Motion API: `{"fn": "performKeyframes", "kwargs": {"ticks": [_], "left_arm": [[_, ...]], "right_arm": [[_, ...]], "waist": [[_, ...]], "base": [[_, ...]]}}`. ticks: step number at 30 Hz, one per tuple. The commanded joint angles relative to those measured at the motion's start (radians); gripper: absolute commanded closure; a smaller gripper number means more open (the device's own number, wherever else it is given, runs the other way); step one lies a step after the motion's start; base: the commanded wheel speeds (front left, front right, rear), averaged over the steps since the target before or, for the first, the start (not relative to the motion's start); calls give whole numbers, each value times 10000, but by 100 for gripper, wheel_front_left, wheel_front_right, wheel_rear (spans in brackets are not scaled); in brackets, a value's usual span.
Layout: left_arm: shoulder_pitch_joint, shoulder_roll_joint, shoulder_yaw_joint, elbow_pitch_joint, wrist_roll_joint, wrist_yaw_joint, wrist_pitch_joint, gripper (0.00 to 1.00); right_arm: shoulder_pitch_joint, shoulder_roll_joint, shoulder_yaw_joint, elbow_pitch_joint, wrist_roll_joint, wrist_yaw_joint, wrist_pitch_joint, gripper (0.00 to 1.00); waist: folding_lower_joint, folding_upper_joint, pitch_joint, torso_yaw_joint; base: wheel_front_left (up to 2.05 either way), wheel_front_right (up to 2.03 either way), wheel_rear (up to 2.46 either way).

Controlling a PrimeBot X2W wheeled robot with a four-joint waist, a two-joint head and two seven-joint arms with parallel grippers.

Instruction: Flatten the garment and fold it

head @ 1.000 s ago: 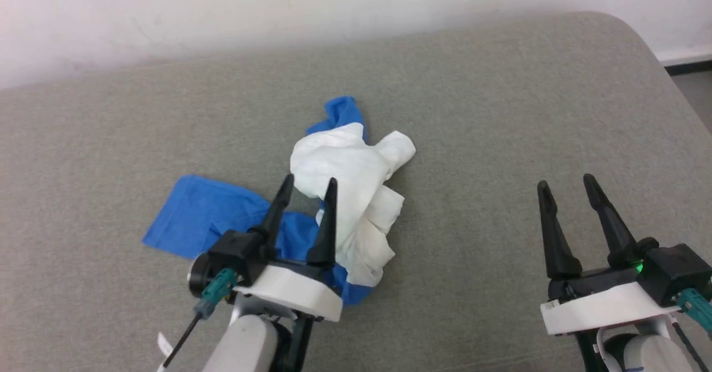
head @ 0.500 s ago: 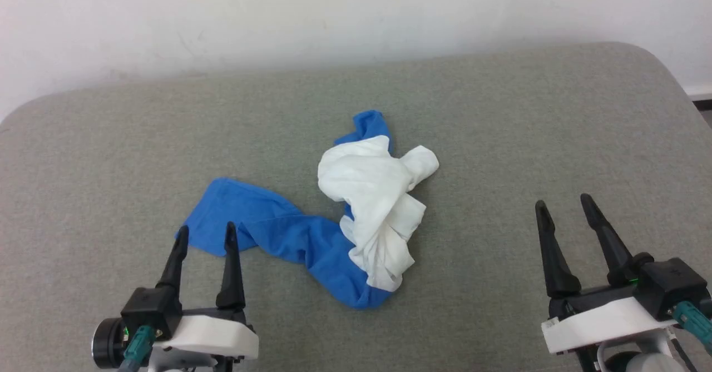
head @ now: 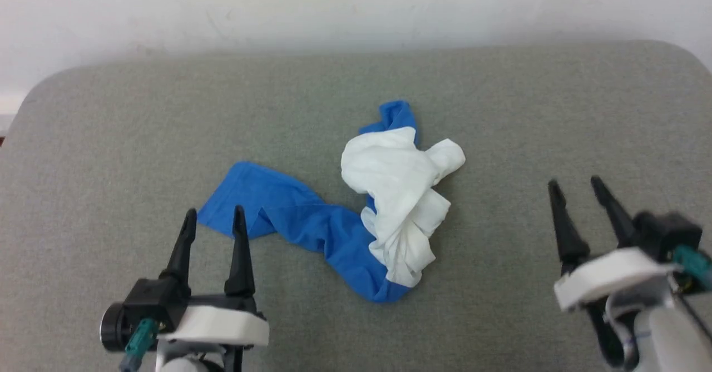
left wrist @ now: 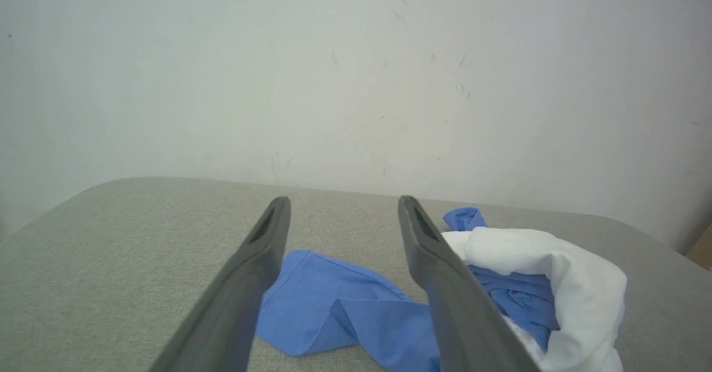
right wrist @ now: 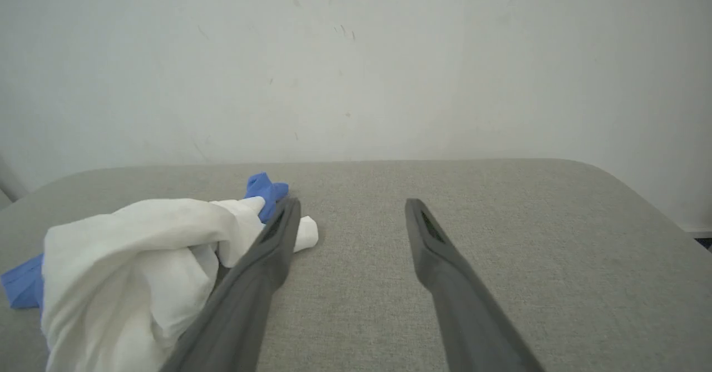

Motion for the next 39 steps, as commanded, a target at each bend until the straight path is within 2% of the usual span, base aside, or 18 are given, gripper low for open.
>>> {"fn": "performKeyframes", "kwargs": {"ticks": [1, 8, 15, 21, 26, 27, 28, 29, 32, 37, 39], "left_arm": [[-267, -67, -15, -110, 120, -71, -47, 0], [-1007, -241, -363, -292, 194, -190, -47, 0], [-1643, -293, -845, -423, -5, -126, -47, 0], [-2026, -298, -1251, -589, -243, 112, -47, 0], [-2138, -298, -1436, -558, -312, 228, -47, 0], [-2139, -299, -1434, -536, -319, 245, -47, 0], [-2126, -299, -1418, -517, -324, 263, -47, 0], [-2108, -299, -1394, -499, -325, 284, -47, 0], [-2036, -299, -1331, -403, -308, 313, -47, 0], [-1953, -299, -1215, -217, -235, 203, -47, 0], [-1867, -299, -1168, -144, -225, 163, -47, 0]], "right_arm": [[-545, -139, -32, 362, 118, -17, 66, 0], [-3487, -1085, 774, 3187, 1571, -17, 1607, 0], [-5838, -1982, 2791, 4905, 3111, -17, 4221, 0], [-7118, -2399, 4164, 5883, 4275, -17, 6002, 0], [-7436, -2412, 4729, 7049, 5150, -17, 7597, 0], [-7448, -2411, 4819, 7148, 5261, -17, 7725, 40], [-7458, -2400, 4900, 7180, 5374, -17, 7757, 59], [-7462, -2389, 4968, 7167, 5498, -17, 7717, 100], [-7579, -2477, 5219, 6776, 5700, -17, 7032, 100], [-7957, -2977, 5229, 5877, 5309, -17, 4092, 100], [-7859, -3140, 5040, 5500, 5330, -17, 3324, 100]], "waist": [[0, 0, 455, 312], [0, 0, 1350, 952], [0, 0, 2123, 1553], [0, 0, 2642, 1837], [0, 0, 2758, 1941], [0, 0, 2742, 1937], [0, 0, 2723, 1911], [0, 0, 2698, 1870], [0, 0, 2544, 1680], [0, 0, 2069, 1306], [0, 0, 1801, 1160]], "base": [[0, 0, 0], [0, 0, 0], [0, 0, 0], [0, 0, 0], [0, 0, 0], [0, 0, 0], [0, 0, 0], [0, 0, 0], [0, 0, 0], [0, 0, 0], [0, 0, 0]]}}
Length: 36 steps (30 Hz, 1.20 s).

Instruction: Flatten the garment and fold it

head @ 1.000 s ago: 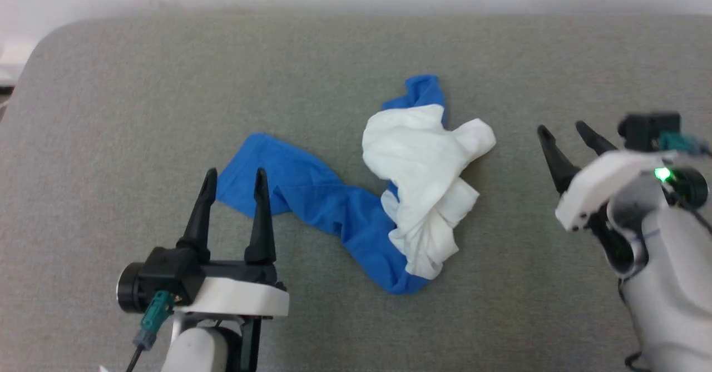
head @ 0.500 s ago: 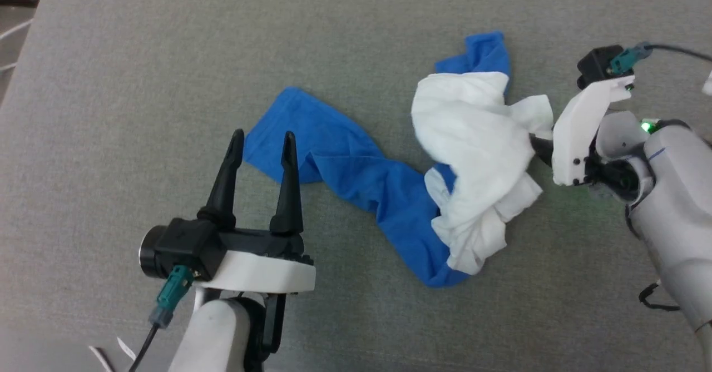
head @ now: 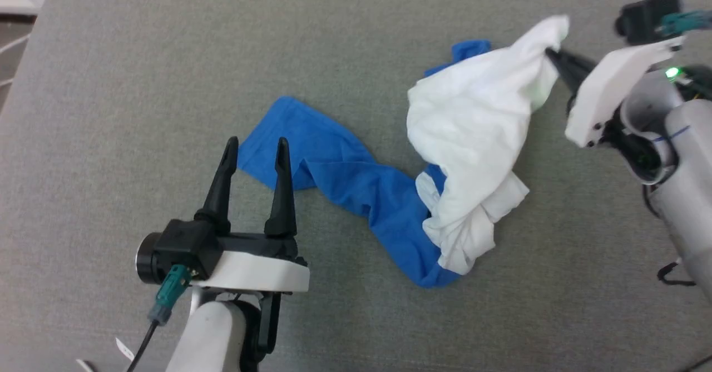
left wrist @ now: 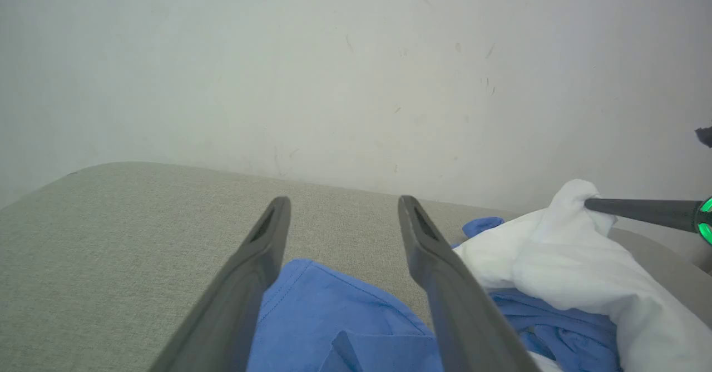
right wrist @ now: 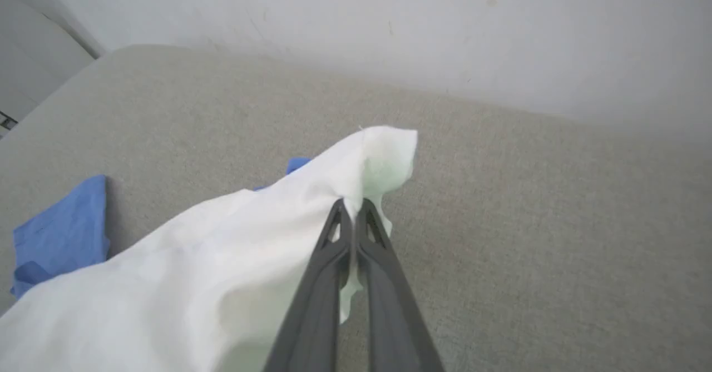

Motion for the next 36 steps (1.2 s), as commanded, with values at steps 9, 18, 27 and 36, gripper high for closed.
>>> {"fn": "performKeyframes", "kwargs": {"ticks": [9, 18, 27, 36], "left_arm": [[766, -10, 375, 90, 23, -61, -45, 0], [1090, -10, 586, 93, -37, -114, -45, 0], [1321, -10, 748, 217, 14, -102, -45, 0], [1047, -10, 510, 184, 40, -148, -45, 0]], "right_arm": [[2822, -1233, -2817, -2797, -746, -7, -1726, 100], [8660, 689, -8343, -4546, -2668, -7, -233, 100], [9970, 2995, -9464, -6976, -4005, -7, 573, 0], [7548, 2515, -7330, -6823, -3878, -7, -82, 0]], "waist": [[-1, 0, -1312, -1221], [-1, 0, -1611, -1677], [-1, 0, -1715, -1919], [-1, 0, -1353, -1510]], "base": [[0, 0, 0], [0, 0, 0], [0, 0, 0], [0, 0, 0]]}}
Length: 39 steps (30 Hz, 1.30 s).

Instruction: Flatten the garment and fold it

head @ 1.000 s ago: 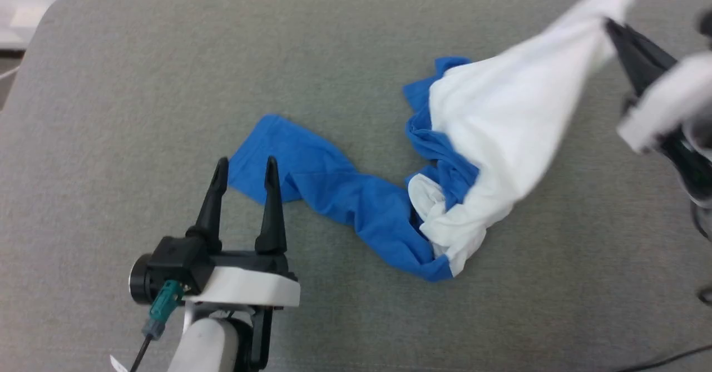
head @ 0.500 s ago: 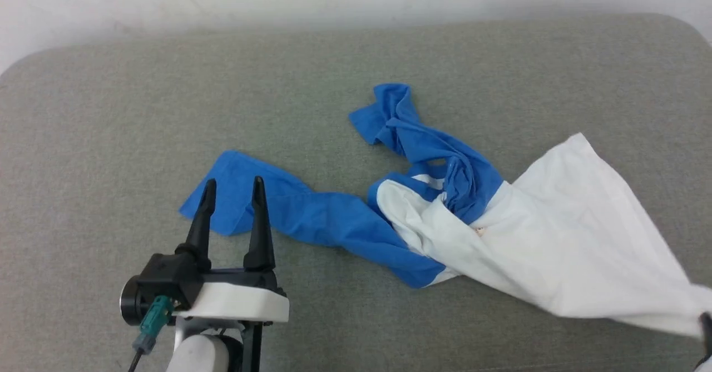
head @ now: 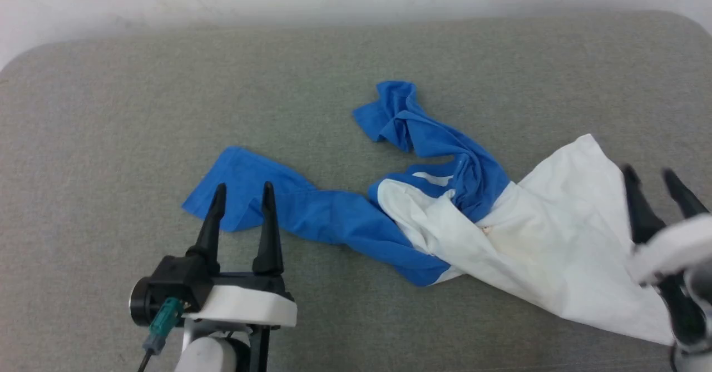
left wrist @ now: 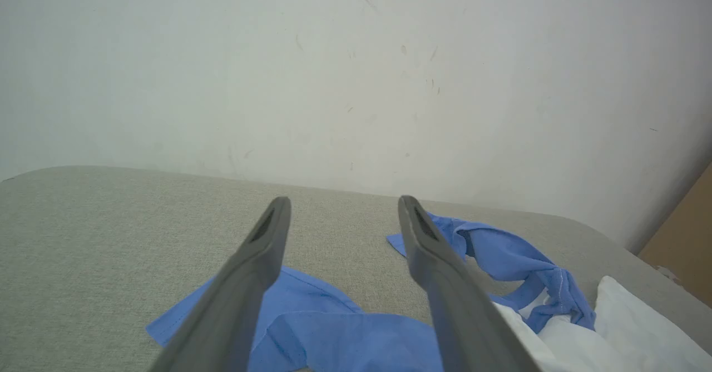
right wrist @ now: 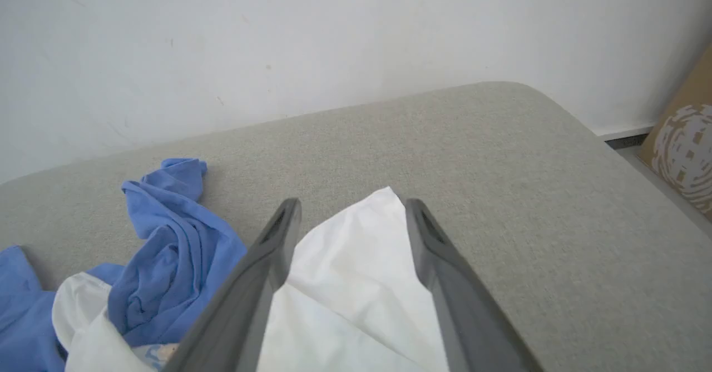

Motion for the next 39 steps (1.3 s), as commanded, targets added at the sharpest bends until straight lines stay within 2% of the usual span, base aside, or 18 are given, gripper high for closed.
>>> {"fn": "performKeyframes", "kwargs": {"ticks": [1, 6, 11, 20, 21, 23, 24, 31, 35, 39], "left_arm": [[-192, -5, -46, -23, 27, -39, -47, 0], [-538, -5, -376, -30, -110, -12, -47, 0], [-770, -5, -691, -58, -314, 140, -47, 0], [-1090, -5, -1005, -49, -482, 243, -47, 0], [-1098, -5, -1013, -42, -488, 252, -47, 0], [-1107, -5, -1033, -24, -498, 259, -47, 0], [-1108, -5, -1040, -18, -503, 262, -47, 0], [-971, -5, -933, 42, -462, 274, -47, 0], [-847, -5, -851, 81, -437, 260, -47, 0], [-699, -5, -748, 132, -410, 206, -47, 0]], "right_arm": [[-476, -156, 319, 251, 209, -7, 72, 0], [-2376, -1207, 2311, 1846, 1007, -7, 960, 0], [-3986, -1955, 4251, 3048, 2040, -7, 1866, 0], [-5667, -2775, 6856, 4370, 3635, -7, 2823, 0], [-5769, -2823, 7028, 4586, 3749, -7, 2967, 28], [-5951, -2882, 7283, 4880, 3975, -7, 3019, 95], [-6020, -2898, 7357, 4957, 4106, -7, 2926, 100], [-6388, -3257, 7134, 5193, 4112, -7, 841, 100], [-6099, -3566, 6025, 5352, 4147, -7, -269, 100], [-5117, -4060, 4422, 5366, 3967, -7, -1064, 100]], "waist": [[-1, 0, 229, 252], [-1, 0, 707, 799], [-1, 0, 1058, 1272], [-1, 0, 1398, 1679], [-1, 0, 1400, 1683], [-1, 0, 1387, 1689], [-1, 0, 1371, 1680], [-1, 0, 1045, 1332], [-1, 0, 771, 1057], [-1, 0, 536, 755]], "base": [[0, 0, 0], [0, 0, 0], [0, 0, 0], [0, 0, 0], [0, 0, 0], [0, 0, 0], [0, 0, 0], [0, 0, 0], [0, 0, 0], [0, 0, 0]]}}
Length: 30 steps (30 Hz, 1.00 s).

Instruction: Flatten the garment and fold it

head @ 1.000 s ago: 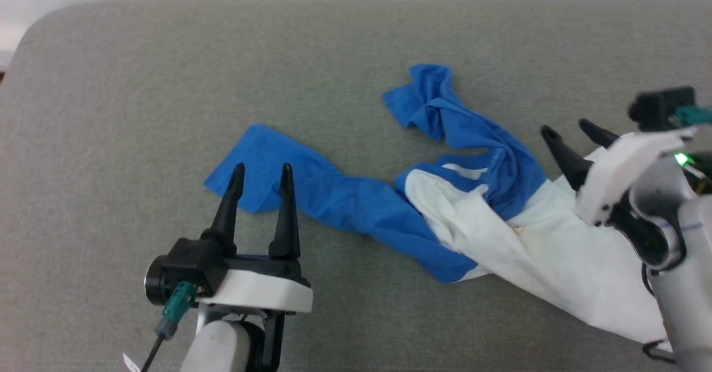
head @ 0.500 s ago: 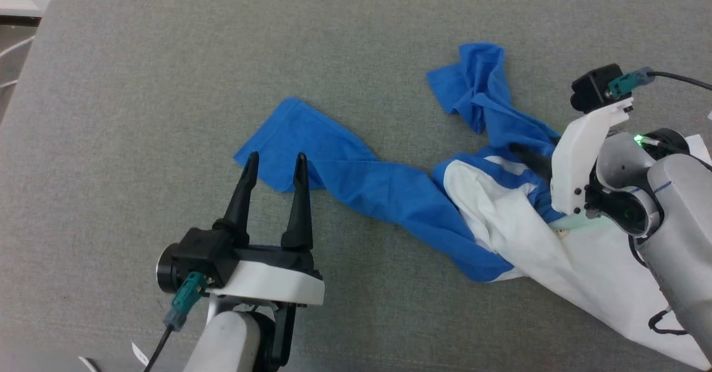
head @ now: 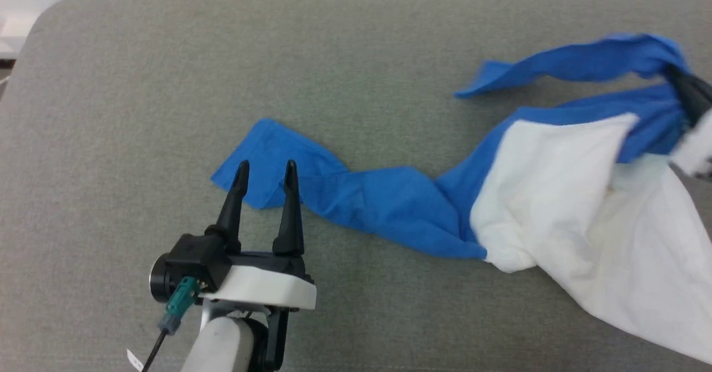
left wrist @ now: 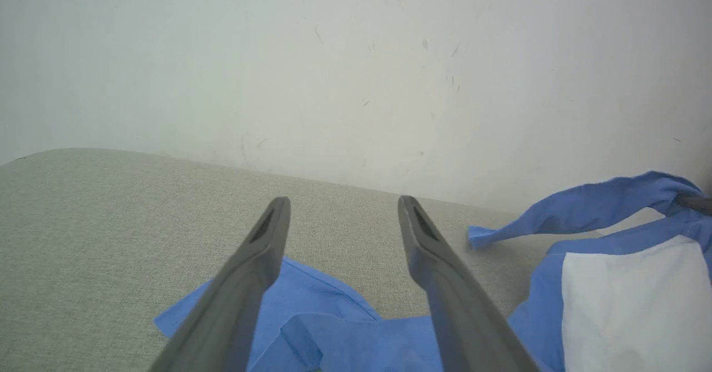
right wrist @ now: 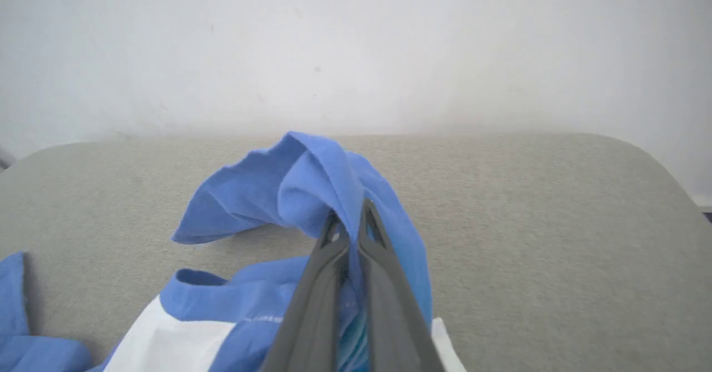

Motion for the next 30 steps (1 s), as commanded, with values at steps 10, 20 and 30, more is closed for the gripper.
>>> {"fn": "performKeyframes", "kwargs": {"ticks": [10, 20, 30], "left_arm": [[485, -1, 265, 206, 121, -108, -47, 0], [494, -1, 459, 628, 321, -298, -47, 0], [519, -1, 739, 1111, 525, -429, -47, 0]], "right_arm": [[4331, 601, -5241, 71, -1248, -9, -216, 83], [5770, 3359, -7167, -2415, -3725, -9, -1754, 0], [6883, 4465, -5316, -5362, -5574, -9, -2680, 0]], "waist": [[0, 0, -545, -1048], [0, 0, -715, -1361], [0, 0, -1070, -1496]], "base": [[0, 0, 0], [0, 0, 0], [0, 0, 0]]}}
